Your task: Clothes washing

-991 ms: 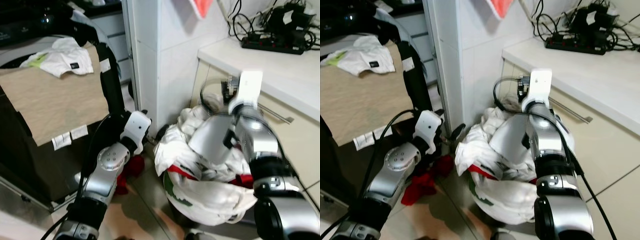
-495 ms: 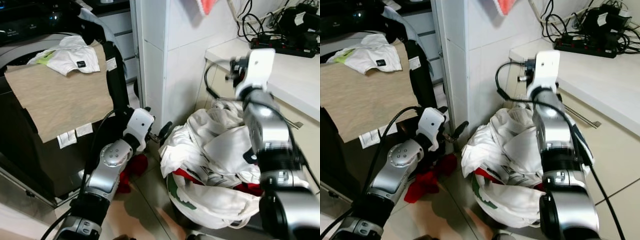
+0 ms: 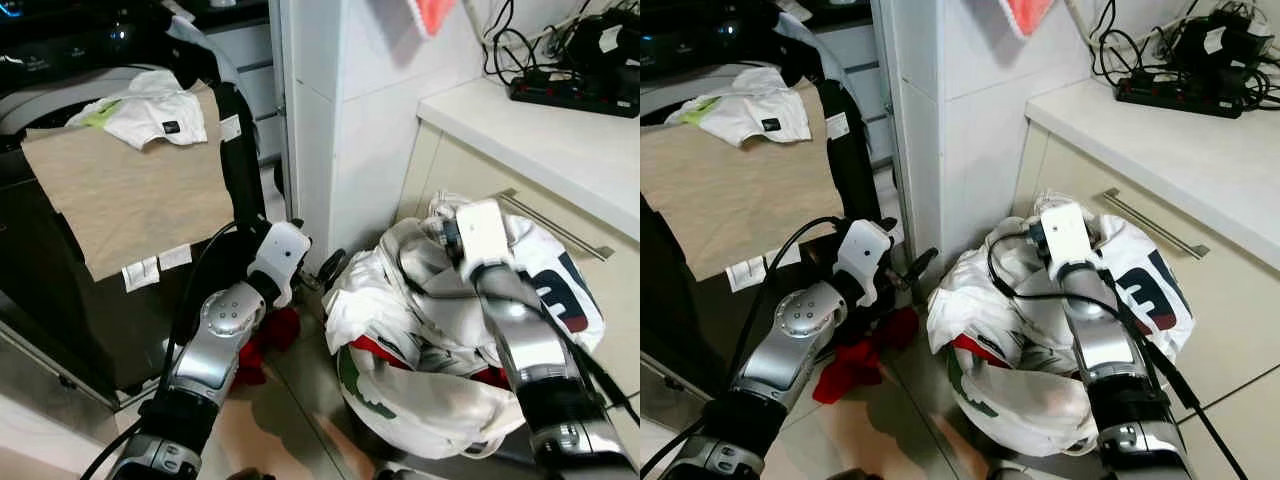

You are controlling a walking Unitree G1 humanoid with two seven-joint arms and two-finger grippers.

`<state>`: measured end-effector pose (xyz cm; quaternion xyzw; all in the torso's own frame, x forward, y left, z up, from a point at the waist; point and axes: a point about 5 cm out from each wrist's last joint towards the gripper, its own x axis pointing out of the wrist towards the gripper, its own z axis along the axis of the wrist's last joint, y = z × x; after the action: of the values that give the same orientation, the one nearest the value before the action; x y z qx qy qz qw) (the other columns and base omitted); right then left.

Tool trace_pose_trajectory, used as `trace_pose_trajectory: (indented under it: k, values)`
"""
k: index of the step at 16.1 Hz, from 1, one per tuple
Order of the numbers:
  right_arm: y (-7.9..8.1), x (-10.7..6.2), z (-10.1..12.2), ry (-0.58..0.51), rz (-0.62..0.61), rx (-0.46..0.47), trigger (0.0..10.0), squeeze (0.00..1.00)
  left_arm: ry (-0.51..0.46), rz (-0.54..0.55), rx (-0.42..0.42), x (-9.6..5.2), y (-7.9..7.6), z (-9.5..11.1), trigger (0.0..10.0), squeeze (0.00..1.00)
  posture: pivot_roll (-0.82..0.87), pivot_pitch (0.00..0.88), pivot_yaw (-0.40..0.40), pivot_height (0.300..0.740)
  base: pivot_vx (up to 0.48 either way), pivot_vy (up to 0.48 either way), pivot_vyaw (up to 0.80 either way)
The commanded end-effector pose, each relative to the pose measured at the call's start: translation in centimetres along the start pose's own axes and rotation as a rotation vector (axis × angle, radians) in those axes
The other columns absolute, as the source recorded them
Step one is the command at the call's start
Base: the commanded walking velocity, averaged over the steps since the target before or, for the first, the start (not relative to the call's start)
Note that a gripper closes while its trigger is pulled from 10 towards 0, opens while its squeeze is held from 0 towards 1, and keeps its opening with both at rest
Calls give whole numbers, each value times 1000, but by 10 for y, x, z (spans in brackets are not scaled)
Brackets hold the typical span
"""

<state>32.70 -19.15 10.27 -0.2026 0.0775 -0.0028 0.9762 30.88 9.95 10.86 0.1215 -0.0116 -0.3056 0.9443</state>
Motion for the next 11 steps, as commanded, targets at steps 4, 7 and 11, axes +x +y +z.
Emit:
trace_pose_trajectory:
  k: [4, 7, 11]
  values:
    - [-6, -12, 0, -25, -70, 45, 10000, 1000, 2, -15, 10, 3, 2, 2, 10000, 0, -108, 0, 44, 740, 0, 0, 0]
    - [-1, -13, -10, 17, -84, 124, 10000, 1000, -2, -30, 6, 5, -3, 2, 10000, 0, -116, 0, 46, 740, 0, 0, 0]
    - [-3, -12, -22, 106, -132, 385, 10000, 0, -2, -35, 2, 6, -4, 2, 10000, 0, -119, 0, 45, 740, 0, 0, 0]
